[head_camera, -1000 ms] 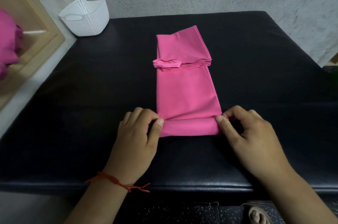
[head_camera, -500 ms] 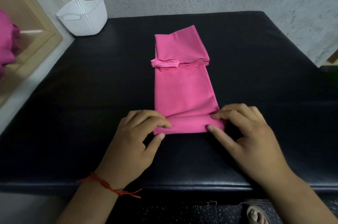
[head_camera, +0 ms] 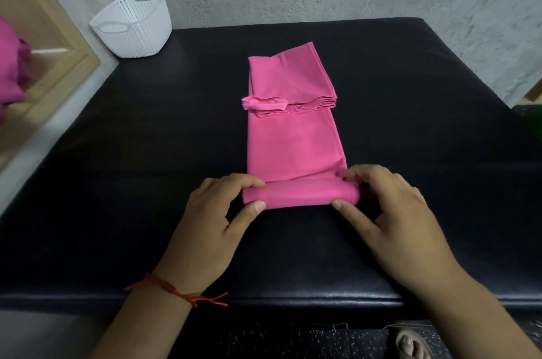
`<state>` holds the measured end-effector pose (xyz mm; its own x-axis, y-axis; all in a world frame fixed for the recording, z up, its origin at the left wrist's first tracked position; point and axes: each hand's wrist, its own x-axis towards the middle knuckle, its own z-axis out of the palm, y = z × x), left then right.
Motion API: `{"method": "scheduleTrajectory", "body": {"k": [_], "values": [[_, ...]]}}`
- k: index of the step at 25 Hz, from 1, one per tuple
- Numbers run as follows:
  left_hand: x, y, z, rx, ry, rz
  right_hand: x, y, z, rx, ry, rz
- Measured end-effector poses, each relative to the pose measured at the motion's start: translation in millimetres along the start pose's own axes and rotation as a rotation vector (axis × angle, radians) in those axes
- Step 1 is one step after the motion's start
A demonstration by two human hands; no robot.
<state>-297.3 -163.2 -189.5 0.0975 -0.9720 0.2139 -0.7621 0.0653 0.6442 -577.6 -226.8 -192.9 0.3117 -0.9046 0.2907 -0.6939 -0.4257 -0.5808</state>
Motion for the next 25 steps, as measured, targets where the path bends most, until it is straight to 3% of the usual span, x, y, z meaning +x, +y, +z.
{"method": "scheduleTrajectory", "body": {"k": [7,11,14,22,25], "values": [[-2,6,1,-0.006,0.064,0.058,-2,-3,-2,0.064,0.007,-0.016],[-3,10,1,0.064,0.175,0.182,0,-5,-1,0.088,0.050,0.023],[-5,10,-1,0.090,0.131,0.280,1,-4,2,0.097,0.065,0.041],[0,6,-7,-0.190,0.024,-0.025,0,-1,2,0.101,0.148,-0.042],[3,1,-5,-0.168,0.007,-0.078,0,1,1,0.088,0.112,-0.015]]}}
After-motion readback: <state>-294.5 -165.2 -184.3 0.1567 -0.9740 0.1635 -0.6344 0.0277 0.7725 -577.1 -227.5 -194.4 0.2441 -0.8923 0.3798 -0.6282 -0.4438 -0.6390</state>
